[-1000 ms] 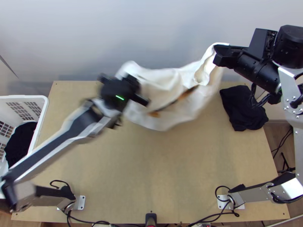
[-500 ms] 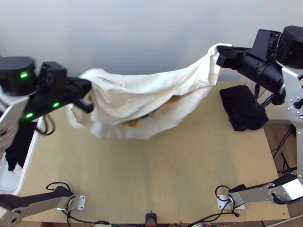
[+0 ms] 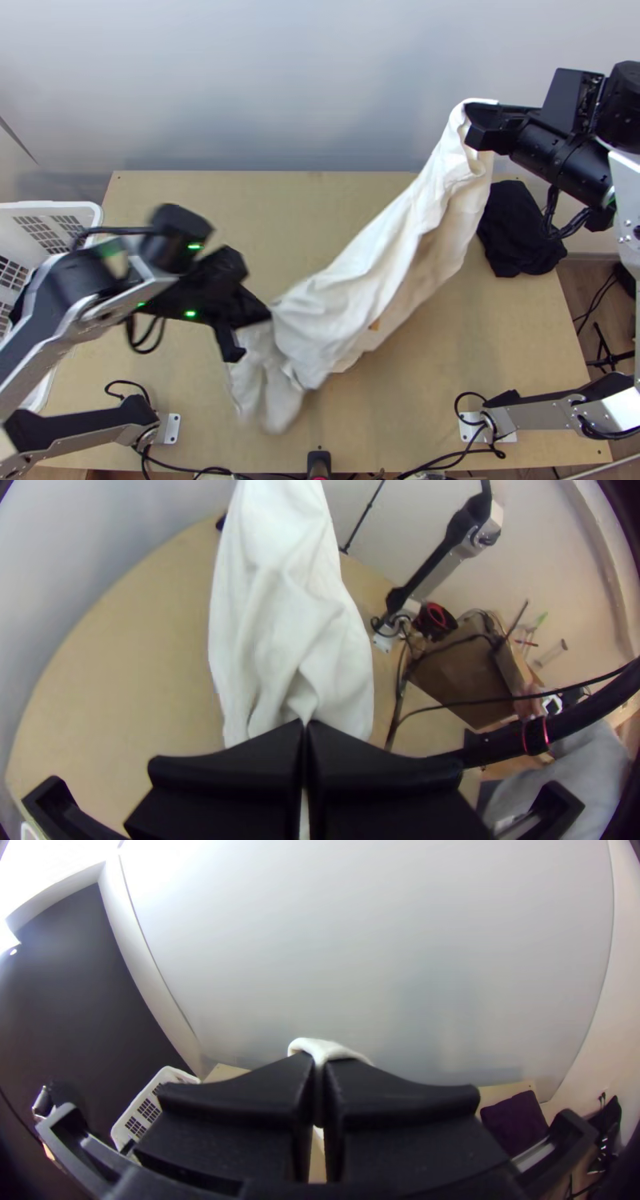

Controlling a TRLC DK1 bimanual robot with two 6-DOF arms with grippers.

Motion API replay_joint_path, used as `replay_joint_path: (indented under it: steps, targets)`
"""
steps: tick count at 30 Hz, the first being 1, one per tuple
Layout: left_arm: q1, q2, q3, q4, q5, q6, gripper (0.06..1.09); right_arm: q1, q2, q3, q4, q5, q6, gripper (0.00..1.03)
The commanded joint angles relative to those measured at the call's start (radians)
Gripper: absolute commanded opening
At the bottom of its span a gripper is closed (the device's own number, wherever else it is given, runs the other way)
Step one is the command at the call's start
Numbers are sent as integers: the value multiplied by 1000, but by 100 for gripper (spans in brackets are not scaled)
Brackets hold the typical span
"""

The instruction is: Fold the t-shirt

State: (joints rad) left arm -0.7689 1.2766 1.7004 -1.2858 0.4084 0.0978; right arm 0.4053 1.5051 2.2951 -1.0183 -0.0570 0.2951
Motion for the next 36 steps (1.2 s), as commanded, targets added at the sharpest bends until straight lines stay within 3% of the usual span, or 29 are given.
replay_joint_path:
  steps: [1, 5, 10, 13, 18, 19, 27, 30, 36]
  targets:
    - [135, 135, -212, 25, 313, 33, 10, 4, 6, -23, -5, 0, 3, 3]
    - [342, 290, -278, 51, 468, 63, 10, 7, 12, -37, -5, 0, 3, 3]
    - [551, 389, -344, 187, 481, 59, 11, 6, 23, -49, -5, 0, 1, 3]
    - [672, 484, -300, 198, 481, 56, 30, 6, 32, -62, -5, 0, 1, 3]
    - [806, 558, -223, 195, 480, 56, 93, 7, 60, -72, -3, 0, -2, 3]
    - [824, 549, -216, 192, 481, 51, 101, 7, 63, -72, -3, 0, -2, 3]
    - [887, 316, -263, 186, 458, -26, 104, 9, 69, -74, -3, 0, 3, 3]
    - [870, 179, -346, 226, 458, -144, 104, 7, 72, -74, -3, 0, 1, 3]
    - [789, 101, -470, 255, 457, -254, 104, 9, 72, -85, -3, 0, 1, 3]
